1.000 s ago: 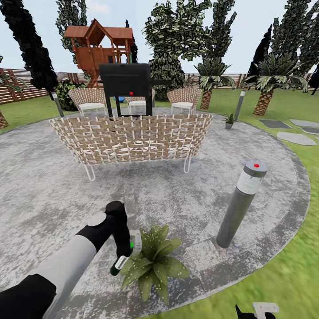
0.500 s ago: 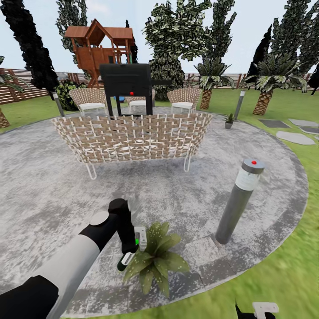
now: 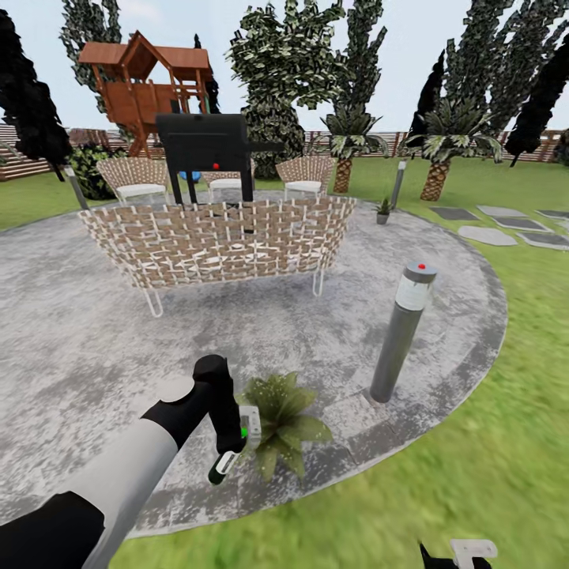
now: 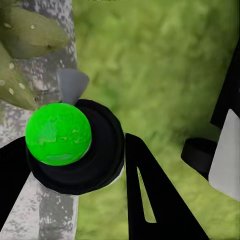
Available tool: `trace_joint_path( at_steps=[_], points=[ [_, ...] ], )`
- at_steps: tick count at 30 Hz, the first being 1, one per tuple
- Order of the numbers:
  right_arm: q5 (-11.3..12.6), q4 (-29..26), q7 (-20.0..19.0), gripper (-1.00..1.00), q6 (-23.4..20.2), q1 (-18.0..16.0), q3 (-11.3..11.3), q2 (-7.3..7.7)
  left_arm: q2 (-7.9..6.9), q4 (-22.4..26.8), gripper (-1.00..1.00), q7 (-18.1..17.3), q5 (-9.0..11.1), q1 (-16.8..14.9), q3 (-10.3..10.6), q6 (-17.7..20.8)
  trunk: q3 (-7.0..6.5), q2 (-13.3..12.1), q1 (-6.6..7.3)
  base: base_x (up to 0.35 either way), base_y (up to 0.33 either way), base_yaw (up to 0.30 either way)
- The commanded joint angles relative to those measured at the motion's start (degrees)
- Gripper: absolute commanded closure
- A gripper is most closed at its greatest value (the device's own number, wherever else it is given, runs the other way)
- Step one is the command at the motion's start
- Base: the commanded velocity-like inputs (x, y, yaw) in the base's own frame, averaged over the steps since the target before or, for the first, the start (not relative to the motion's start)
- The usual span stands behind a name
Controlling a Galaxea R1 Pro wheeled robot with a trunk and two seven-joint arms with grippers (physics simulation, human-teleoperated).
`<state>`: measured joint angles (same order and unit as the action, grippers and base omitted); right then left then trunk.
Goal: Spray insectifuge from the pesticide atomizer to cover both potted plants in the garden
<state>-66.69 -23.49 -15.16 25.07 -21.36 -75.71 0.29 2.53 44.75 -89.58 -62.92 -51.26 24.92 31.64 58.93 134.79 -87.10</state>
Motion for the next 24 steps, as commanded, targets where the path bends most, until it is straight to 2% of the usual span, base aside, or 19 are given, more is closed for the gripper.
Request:
trace_joint_path(
  at_steps=[1,5,8,10,15,21,22,24],
  points=[
    [-0.2,-0.1,-0.5,-1.0,0.2,-0.1,-0.5,-0.02,0.01,0.1,1.0,-0.4,-0.4,0.0,0.0,0.6,0.05,0.0,0.04,-0.326,0.037,-0.271],
    [-0.2,-0.1,-0.5,-1.0,0.2,-0.1,-0.5,-0.02,-0.06,-0.2,1.0,-0.4,-0.4,0.8,-0.3,0.6,0.05,0.0,0.04,-0.332,0.009,-0.267],
    [-0.2,-0.1,-0.5,-1.0,0.2,-0.1,-0.5,-0.02,-0.07,-0.2,1.0,-0.4,-0.4,3.2,-1.1,0.6,0.05,0.0,0.04,-0.334,0.001,-0.259],
    [-0.2,-0.1,-0.5,-1.0,0.2,-0.1,-0.5,-0.02,-0.31,-0.2,1.0,1.2,-0.4,4.8,-1.3,0.5,0.05,0.0,0.04,-0.335,0.0,-0.25],
    [-0.2,-0.1,-0.5,-1.0,0.2,-0.1,-0.5,-0.07,-0.6,-0.2,1.0,1.6,-0.3,5.4,-1.9,0.5,0.05,0.0,0.04,-0.335,0.034,-0.22],
    [-0.3,-0.1,-0.6,-1.0,0.2,-0.1,-0.4,-0.32,-0.51,-0.3,1.0,1.7,-0.4,5.6,-3.0,0.6,0.05,0.0,0.04,-0.336,0.088,-0.034],
    [-0.3,-0.1,-0.6,-1.0,0.2,-0.1,-0.4,-0.31,-0.51,-0.4,1.0,2.2,-0.3,6.2,-3.0,0.6,0.05,0.0,0.04,-0.336,0.092,-0.002],
    [-0.2,-0.1,-0.5,-1.0,0.2,-0.1,-0.4,-0.29,-0.27,-0.6,1.0,6.2,-0.2,8.7,-3.0,0.6,0.05,0.0,0.04,-0.33,0.085,-0.001]
  ],
)
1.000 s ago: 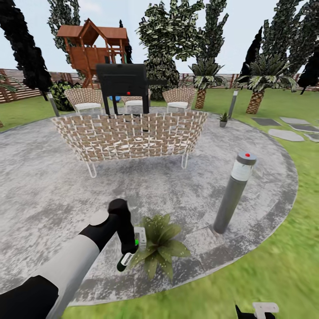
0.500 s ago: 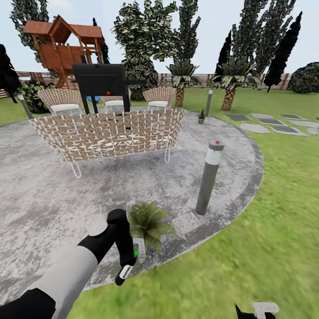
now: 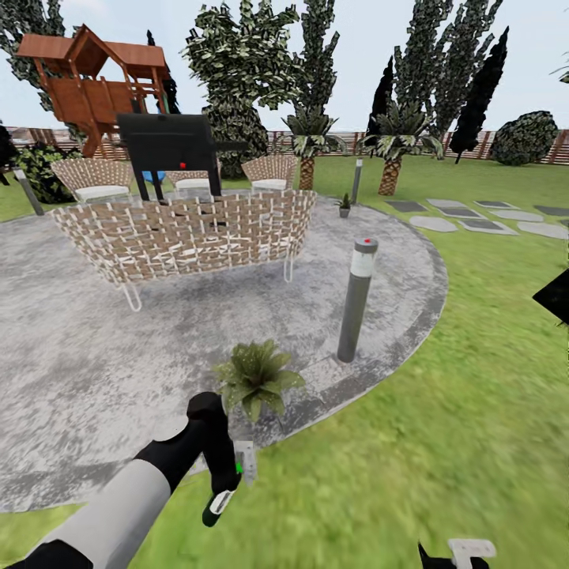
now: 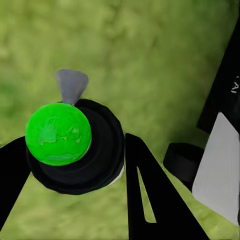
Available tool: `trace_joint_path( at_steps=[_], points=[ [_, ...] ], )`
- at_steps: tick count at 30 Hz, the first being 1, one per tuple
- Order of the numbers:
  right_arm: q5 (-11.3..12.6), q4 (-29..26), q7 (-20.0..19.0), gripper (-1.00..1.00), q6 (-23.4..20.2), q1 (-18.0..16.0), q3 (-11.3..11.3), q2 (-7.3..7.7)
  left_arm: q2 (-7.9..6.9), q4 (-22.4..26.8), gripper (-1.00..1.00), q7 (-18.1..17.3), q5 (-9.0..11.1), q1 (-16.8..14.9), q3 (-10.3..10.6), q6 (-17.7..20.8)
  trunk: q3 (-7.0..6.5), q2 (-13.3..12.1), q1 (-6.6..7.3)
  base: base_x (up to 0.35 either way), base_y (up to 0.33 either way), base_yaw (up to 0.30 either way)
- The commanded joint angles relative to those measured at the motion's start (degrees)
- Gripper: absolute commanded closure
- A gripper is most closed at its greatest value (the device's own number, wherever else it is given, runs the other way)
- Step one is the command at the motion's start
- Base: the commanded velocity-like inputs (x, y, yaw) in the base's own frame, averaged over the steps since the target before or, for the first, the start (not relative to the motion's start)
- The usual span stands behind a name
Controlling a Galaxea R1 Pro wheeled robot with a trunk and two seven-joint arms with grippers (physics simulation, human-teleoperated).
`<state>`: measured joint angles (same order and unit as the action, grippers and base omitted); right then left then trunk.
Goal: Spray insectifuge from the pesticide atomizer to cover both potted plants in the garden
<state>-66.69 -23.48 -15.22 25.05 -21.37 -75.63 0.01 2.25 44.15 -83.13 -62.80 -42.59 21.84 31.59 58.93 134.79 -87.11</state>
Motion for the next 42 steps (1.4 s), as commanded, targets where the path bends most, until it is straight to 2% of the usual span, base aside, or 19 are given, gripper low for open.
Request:
trace_joint_path(
  at_steps=[1,3,6,7,9,10,12,13,14,16,19,23,24,26,27,34,38,39,42],
  points=[
    [-0.2,-0.1,-0.5,-1.0,0.3,-0.1,-0.5,0.02,0.05,0.1,1.0,1.2,0.0,0.8,0.0,0.6,0.04,0.0,0.05,-0.255,0.049,0.0],
    [-0.4,0.0,-0.5,-1.0,0.3,-0.1,-0.4,0.04,0.07,0.0,1.0,4.9,2.2,2.2,0.0,0.3,0.04,0.0,0.05,-0.123,0.024,0.0],
    [-2.0,0.0,-0.6,-1.0,0.3,-0.1,1.5,0.17,-0.55,-0.7,1.0,9.3,9.3,2.9,0.0,-0.8,0.04,0.0,0.05,-0.026,0.005,0.0],
    [-3.1,0.0,-0.7,-1.0,0.3,-0.1,3.3,0.26,-0.66,-1.4,1.0,10.5,11.3,2.9,0.0,-2.1,0.04,0.0,0.05,-0.009,0.002,0.0],
    [-6.3,-0.1,-0.7,-1.0,0.3,-0.1,11.6,0.45,-0.79,-4.6,1.0,13.8,14.5,3.0,-0.1,-8.1,0.04,0.0,0.05,-0.003,0.001,0.0],
    [-7.2,-0.2,-0.8,-1.0,0.3,-0.1,16.7,0.52,-0.86,-6.5,1.0,14.8,15.2,3.0,-0.2,-10.7,0.04,0.0,0.05,-0.001,0.0,0.0],
    [-7.8,-0.1,-1.0,-1.0,0.2,-0.4,24.5,0.65,-1.17,-9.3,1.0,15.4,15.7,3.0,-0.6,-13.8,0.04,0.0,0.05,0.0,0.0,0.0],
    [-8.0,-0.1,-1.7,-1.0,0.2,-1.1,27.6,0.75,-1.54,-10.6,1.0,15.5,15.9,3.0,-1.0,-16.0,0.04,0.0,0.05,0.0,0.0,0.0],
    [-8.0,-0.1,-5.3,-1.0,0.1,-2.4,30.6,0.8,-2.01,-11.8,1.0,15.5,16.0,3.0,-1.6,-20.0,0.04,0.0,0.05,0.0,0.0,0.0],
    [-8.1,-0.1,-13.6,-1.0,0.1,-5.0,32.9,0.83,-2.68,-13.0,1.0,15.3,16.0,3.0,-2.6,-23.6,0.04,0.0,0.05,0.0,0.0,0.0],
    [-8.1,-0.2,-23.9,-1.0,0.2,-8.0,33.9,0.82,-3.22,-13.5,1.0,15.1,16.0,3.0,-3.5,-25.2,0.04,0.0,0.05,0.0,0.0,0.0],
    [-8.1,0.1,-27.7,-1.0,0.2,-9.8,34.6,-0.39,-3.32,-13.7,1.0,15.0,15.9,2.9,-3.6,-25.4,0.04,0.0,0.05,0.0,0.0,0.0],
    [-8.2,0.1,-29.1,-1.0,0.3,-10.1,35.7,-1.01,-3.18,-13.7,1.0,15.0,16.0,2.9,-3.6,-25.3,0.04,0.0,0.05,0.0,0.0,0.0],
    [-8.1,-0.1,-34.6,-1.0,0.3,-10.8,40.2,-1.94,-2.64,-13.7,1.0,13.9,16.0,2.8,-3.5,-24.9,0.04,0.0,0.05,0.0,0.0,0.0],
    [-8.1,0.0,-35.9,1.0,0.3,-10.9,41.1,-2.3,-2.5,-13.7,1.0,13.6,16.0,2.8,-3.5,-24.8,0.04,0.0,0.05,0.0,0.0,0.0],
    [-8.1,-0.1,-40.6,1.0,0.3,-11.1,42.0,-8.79,-2.27,-15.4,1.0,13.9,16.1,2.9,-3.6,-25.4,0.04,0.0,0.05,0.0,0.0,0.0],
    [-8.1,0.1,-41.3,1.0,0.3,-11.5,42.1,-10.01,-2.04,-16.7,1.0,14.3,16.1,2.9,-3.6,-25.5,0.04,0.0,0.05,0.0,0.0,0.0],
    [-8.1,0.1,-41.4,1.0,0.3,-11.5,42.1,-10.01,-1.34,-16.8,1.0,14.6,16.1,2.9,-3.6,-25.5,0.04,0.0,0.05,0.0,0.0,0.0],
    [-8.1,0.1,-41.3,1.0,0.3,-11.5,42.1,-10.01,-0.76,-19.7,1.0,18.1,16.0,2.9,-3.5,-25.8,0.04,0.0,0.05,0.0,0.0,0.0]
  ],
)
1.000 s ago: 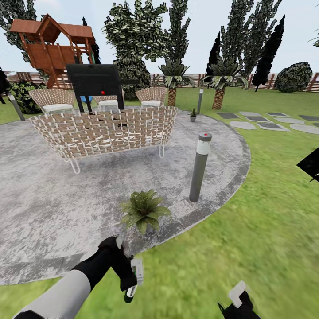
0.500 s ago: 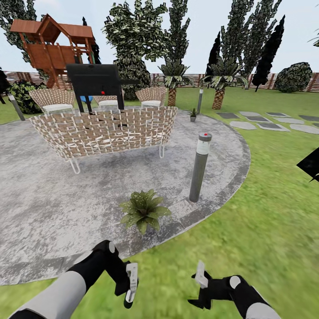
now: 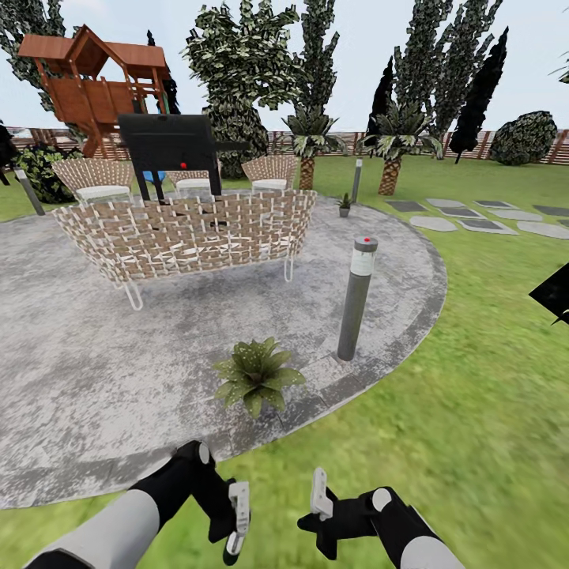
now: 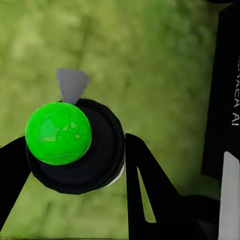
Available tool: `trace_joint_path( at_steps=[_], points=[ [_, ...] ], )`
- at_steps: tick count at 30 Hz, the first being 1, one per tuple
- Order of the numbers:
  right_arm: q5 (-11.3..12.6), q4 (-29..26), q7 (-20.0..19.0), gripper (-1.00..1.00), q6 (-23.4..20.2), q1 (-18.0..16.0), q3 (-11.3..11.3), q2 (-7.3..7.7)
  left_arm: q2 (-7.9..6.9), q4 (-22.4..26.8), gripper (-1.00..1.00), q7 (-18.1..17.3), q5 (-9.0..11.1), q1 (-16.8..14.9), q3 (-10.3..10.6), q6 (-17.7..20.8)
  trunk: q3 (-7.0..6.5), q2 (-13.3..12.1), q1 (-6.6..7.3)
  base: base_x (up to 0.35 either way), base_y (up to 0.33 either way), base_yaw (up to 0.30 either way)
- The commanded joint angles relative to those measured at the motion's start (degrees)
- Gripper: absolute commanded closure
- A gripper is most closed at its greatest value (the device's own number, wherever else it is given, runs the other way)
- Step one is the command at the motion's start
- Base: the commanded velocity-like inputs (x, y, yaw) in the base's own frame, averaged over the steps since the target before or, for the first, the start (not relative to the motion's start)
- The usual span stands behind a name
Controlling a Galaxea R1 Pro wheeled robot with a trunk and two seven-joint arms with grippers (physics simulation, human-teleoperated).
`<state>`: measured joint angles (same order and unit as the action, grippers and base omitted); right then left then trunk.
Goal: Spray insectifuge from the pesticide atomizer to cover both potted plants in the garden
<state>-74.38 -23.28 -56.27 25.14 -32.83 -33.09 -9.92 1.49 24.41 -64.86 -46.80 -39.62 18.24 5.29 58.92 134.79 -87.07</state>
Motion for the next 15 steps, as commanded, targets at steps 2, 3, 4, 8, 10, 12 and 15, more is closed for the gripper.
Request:
trace_joint_path(
  at_steps=[2,3,4,8,10,12,15],
  points=[
    [-0.4,-0.1,-0.3,1.0,0.2,0.0,-0.5,-0.08,0.62,-1.9,1.0,1.7,-0.1,0.0,0.1,0.0,0.05,0.0,0.01,0.0,0.0,0.0],
    [-0.3,-0.1,-0.3,1.0,0.2,0.0,-0.5,-0.08,0.78,-2.7,1.0,2.0,-0.1,0.0,0.1,-1.0,0.05,0.0,0.01,0.0,0.0,0.0],
    [-0.3,-0.2,-0.2,1.0,0.2,0.0,-0.5,-0.08,0.87,-3.2,1.0,2.3,-0.1,0.0,0.1,-2.4,0.05,0.0,0.01,0.0,0.0,0.0],
    [-0.2,-0.1,-0.2,1.0,0.2,0.0,-0.5,-0.08,1.17,-4.5,1.0,4.5,-0.1,0.3,0.2,-4.3,0.05,0.0,0.01,0.0,0.0,0.0],
    [-0.2,-0.1,-0.2,1.0,0.2,0.0,-0.5,-0.08,1.26,-5.3,1.0,4.7,-0.4,0.6,0.3,-4.4,0.05,0.0,0.01,0.0,0.0,0.0],
    [-0.2,-0.1,-0.2,1.0,0.2,-0.1,-0.5,-0.08,1.31,-5.7,1.0,5.0,-0.6,0.7,0.3,-4.4,0.05,0.0,0.01,0.0,0.0,0.0],
    [-0.2,0.2,-0.2,1.0,0.2,-0.6,-0.5,-0.08,1.43,-5.9,1.0,9.2,-0.6,0.8,0.4,-4.4,0.05,0.0,0.01,0.0,0.0,0.0]
  ],
)
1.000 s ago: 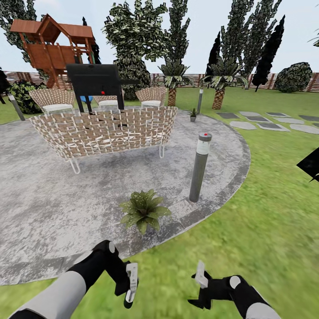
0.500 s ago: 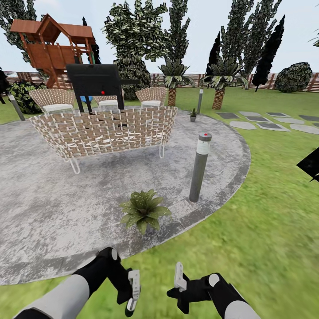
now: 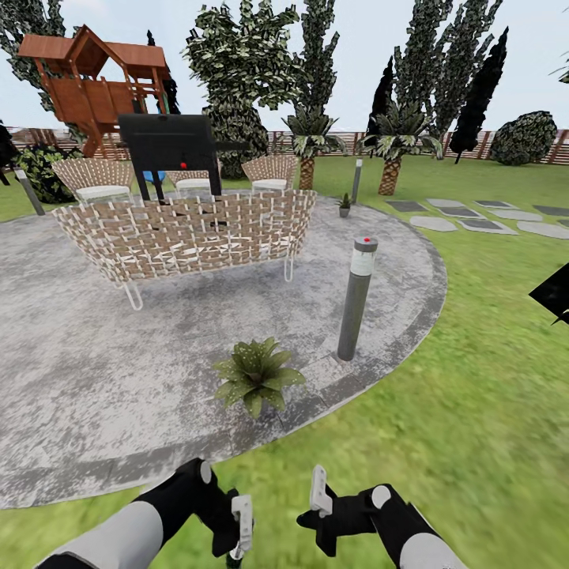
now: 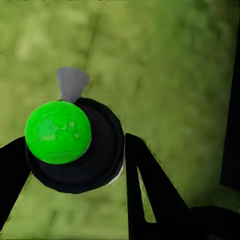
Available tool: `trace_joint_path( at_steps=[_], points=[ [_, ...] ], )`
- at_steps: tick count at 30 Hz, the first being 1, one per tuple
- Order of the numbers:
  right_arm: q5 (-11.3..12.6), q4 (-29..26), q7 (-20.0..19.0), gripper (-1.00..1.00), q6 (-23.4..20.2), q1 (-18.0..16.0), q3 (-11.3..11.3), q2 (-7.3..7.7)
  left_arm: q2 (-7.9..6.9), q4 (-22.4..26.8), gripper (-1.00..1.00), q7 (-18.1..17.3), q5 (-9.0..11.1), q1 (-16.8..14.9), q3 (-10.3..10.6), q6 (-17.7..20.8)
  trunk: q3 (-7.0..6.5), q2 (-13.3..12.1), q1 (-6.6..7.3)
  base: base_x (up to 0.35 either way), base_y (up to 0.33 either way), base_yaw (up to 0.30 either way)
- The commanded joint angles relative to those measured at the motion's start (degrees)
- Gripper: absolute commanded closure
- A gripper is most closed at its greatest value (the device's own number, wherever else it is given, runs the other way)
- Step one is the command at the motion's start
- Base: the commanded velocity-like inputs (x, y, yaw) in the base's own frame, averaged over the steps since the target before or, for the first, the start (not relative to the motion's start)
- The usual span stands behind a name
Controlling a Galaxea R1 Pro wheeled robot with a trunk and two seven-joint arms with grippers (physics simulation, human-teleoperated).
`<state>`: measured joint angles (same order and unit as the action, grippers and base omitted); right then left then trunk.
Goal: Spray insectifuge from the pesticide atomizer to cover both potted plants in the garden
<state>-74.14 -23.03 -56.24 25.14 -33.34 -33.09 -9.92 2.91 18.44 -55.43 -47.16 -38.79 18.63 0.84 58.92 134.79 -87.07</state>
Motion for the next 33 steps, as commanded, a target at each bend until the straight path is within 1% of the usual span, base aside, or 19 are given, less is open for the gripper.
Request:
trace_joint_path(
  at_steps=[1,4,6,7,8,10,12,17,26,33],
  points=[
    [-0.4,0.2,-0.3,1.0,0.2,-0.1,-0.5,-0.08,0.08,0.1,1.0,0.4,-0.2,0.0,0.0,0.1,0.05,0.0,0.01,0.0,0.0,0.0],
    [-0.4,2.5,-0.2,1.0,0.2,-1.2,-0.5,-0.08,1.31,-1.1,1.0,2.7,-0.5,0.9,0.1,0.1,0.05,0.0,0.01,0.0,0.0,0.0],
    [-0.4,5.3,-0.2,1.0,0.1,-2.9,-0.5,-0.08,1.87,-1.6,1.0,4.9,-0.5,1.2,0.1,0.2,0.05,0.0,0.01,0.0,0.0,0.0],
    [-0.4,6.7,-0.2,1.0,0.1,-3.7,-0.5,-0.08,2.1,-1.7,1.0,5.4,-0.4,1.2,0.1,0.1,0.05,0.0,0.01,0.0,0.0,0.0],
    [-0.4,7.0,-0.2,1.0,0.1,-3.9,-0.5,-0.08,2.21,-1.7,1.0,5.5,-0.4,1.2,0.1,0.1,0.05,0.0,0.01,0.0,0.0,0.0],
    [-0.4,7.4,-0.2,1.0,0.1,-4.2,-0.5,-0.08,2.92,-1.7,1.0,5.7,-0.3,1.3,0.1,0.1,0.05,0.0,0.01,0.0,0.0,0.0],
    [-0.4,7.5,-0.1,1.0,0.1,-4.3,-0.5,-0.08,3.72,-1.7,1.0,6.9,-0.3,1.3,0.1,0.2,0.05,0.0,0.01,0.0,0.0,0.0],
    [-0.4,7.6,-0.1,1.0,0.1,-4.4,-0.6,-0.08,4.0,-1.8,1.0,7.3,-0.2,1.5,0.1,0.1,0.05,0.0,0.01,0.0,0.0,0.0],
    [-0.4,7.6,-0.1,1.0,0.1,-4.4,-0.6,-0.08,3.99,-1.8,1.0,6.9,-0.2,2.5,0.2,-0.3,0.05,0.0,0.01,0.0,0.0,0.0],
    [-0.4,7.6,-0.1,1.0,0.1,-4.4,-0.6,-0.08,5.01,-2.9,1.0,7.1,-0.1,2.6,0.2,-0.3,0.05,0.0,0.01,0.0,0.0,0.0]
  ],
)
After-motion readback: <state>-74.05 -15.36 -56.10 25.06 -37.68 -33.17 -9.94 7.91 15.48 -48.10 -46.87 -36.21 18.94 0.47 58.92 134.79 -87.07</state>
